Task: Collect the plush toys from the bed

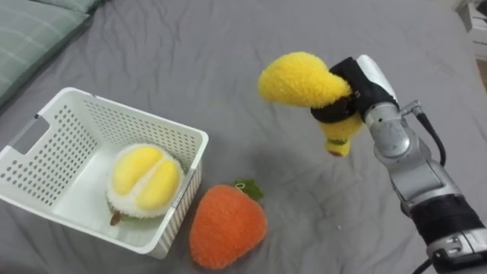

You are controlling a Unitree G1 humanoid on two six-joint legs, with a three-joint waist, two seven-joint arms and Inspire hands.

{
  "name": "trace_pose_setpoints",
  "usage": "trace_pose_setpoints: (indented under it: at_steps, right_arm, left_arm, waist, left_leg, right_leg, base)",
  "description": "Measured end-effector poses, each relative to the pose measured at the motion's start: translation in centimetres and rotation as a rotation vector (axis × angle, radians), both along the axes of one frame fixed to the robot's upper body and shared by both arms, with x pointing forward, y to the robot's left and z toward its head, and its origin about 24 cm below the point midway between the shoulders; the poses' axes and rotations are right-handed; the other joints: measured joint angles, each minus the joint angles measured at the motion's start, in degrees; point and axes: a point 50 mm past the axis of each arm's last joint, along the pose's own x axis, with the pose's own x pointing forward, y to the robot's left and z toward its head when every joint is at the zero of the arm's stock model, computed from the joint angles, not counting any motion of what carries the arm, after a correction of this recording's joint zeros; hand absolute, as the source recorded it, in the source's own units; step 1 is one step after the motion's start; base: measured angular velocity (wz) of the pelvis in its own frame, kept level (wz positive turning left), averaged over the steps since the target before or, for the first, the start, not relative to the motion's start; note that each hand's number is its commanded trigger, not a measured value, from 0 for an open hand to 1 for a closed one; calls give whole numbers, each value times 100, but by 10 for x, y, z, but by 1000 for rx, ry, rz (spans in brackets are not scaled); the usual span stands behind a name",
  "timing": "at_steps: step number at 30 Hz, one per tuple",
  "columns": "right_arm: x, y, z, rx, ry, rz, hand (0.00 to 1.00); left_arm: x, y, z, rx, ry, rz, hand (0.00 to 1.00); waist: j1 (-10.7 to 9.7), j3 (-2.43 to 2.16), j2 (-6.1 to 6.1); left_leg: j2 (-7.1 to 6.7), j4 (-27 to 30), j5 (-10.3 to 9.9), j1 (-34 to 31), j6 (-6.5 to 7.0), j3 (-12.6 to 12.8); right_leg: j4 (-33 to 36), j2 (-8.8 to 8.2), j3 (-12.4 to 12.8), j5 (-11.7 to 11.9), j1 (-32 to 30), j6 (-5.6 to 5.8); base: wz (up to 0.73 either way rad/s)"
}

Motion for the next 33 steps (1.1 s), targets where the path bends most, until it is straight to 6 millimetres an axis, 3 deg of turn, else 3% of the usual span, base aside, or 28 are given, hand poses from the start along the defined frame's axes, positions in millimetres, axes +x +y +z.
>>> trace_pose_setpoints:
  at_steps: [5,10,13,19,24,29,33]
  right_arm:
    - [-1,10,5,-23,19,59,100]
    - [0,25,16,16,-16,106,100]
    - [3,34,22,18,-29,128,100]
    - [10,56,42,25,-85,166,100]
    - [2,81,64,20,-187,255,100]
    - [-5,104,69,-34,-220,338,100]
    - [-7,112,67,-49,-201,377,100]
  left_arm:
    - [-1,1,0,1,11,23,0]
    - [-7,1,-1,5,23,27,0]
    - [-6,0,-1,2,19,27,0]
    - [-9,-1,-1,1,9,27,0]
    - [-19,1,-2,27,34,47,0]
    - [-21,1,-2,35,38,49,0]
    - [-25,4,-1,45,35,49,0]
  waist:
    - [133,-3,6]
    - [169,-3,2]
    - [311,-6,-3]
    - [519,-6,-12]
    - [740,-6,-13]
    - [924,-1,-31]
    - [1061,10,-112]
  left_leg:
    - [0,-40,-1,190,0,-5]
    - [-7,-59,0,249,1,-55]
    - [-7,-44,0,265,1,-69]
    - [-15,-25,-2,251,-3,-239]
    - [-30,-11,0,227,-4,-396]
    - [-88,11,0,215,1,-554]
    - [-129,72,-4,119,7,-706]
  right_leg:
    - [-14,3,7,0,182,1]
    - [-4,-15,-139,-1,251,1]
    - [-6,-15,-169,-1,282,1]
    - [-19,-21,-354,-1,340,2]
    - [-50,-39,-624,-1,406,2]
    - [-121,-75,-771,-13,494,21]
    - [-114,-104,-913,-23,522,37]
  base:
    - [1]
    - [4]
    - [3]
    - [14]
    - [17]
    - [16]
    - [17]
